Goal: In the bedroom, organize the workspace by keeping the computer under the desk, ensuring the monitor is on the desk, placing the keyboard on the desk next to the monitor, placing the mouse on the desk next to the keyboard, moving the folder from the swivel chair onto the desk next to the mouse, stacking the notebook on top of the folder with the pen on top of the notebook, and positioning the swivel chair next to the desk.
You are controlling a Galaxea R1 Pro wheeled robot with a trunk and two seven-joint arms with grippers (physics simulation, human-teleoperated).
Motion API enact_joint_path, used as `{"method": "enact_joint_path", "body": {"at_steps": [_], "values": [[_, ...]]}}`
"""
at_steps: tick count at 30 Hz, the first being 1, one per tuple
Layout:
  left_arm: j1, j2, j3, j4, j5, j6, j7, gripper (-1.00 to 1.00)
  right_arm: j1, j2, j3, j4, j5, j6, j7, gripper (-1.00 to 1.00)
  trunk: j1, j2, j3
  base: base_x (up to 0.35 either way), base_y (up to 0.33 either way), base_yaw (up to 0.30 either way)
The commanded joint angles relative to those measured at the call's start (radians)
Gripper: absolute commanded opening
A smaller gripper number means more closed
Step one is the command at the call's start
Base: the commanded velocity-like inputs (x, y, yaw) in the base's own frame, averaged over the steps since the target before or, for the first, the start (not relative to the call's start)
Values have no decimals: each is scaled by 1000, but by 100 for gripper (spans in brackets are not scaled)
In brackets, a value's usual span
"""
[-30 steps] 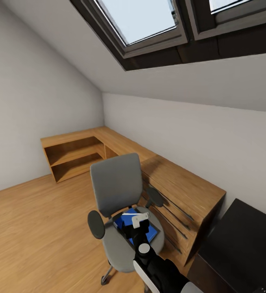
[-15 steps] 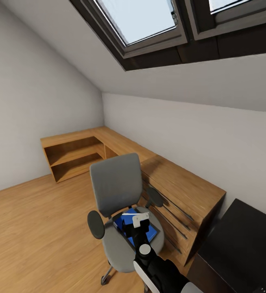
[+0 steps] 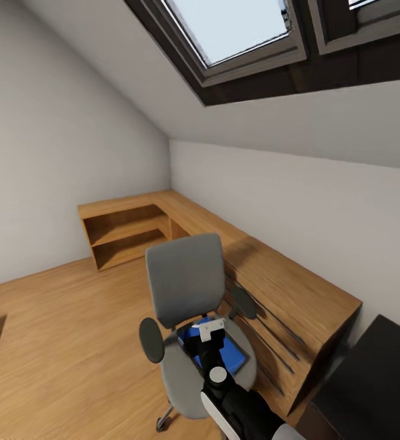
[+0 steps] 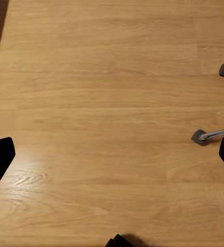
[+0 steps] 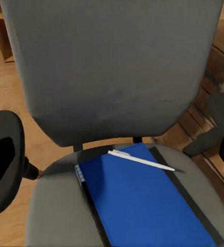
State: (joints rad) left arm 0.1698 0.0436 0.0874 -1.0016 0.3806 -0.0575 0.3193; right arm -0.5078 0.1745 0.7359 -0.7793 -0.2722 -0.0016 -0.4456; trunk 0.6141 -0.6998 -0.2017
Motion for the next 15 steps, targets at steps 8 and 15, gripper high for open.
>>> {"method": "enact_joint_path", "body": {"at_steps": [8,15], "values": [[1,1,-2,-2,10,-4,3,100,-2,0,2,0,-6,-3,-2,100,1,-1,-1,233,-201,87],[1,-6,-10,-17,7,-5,0,100,-4,0,-37,3,-6,93,-2,100,1,-1,-1,54,-51,7]]}}
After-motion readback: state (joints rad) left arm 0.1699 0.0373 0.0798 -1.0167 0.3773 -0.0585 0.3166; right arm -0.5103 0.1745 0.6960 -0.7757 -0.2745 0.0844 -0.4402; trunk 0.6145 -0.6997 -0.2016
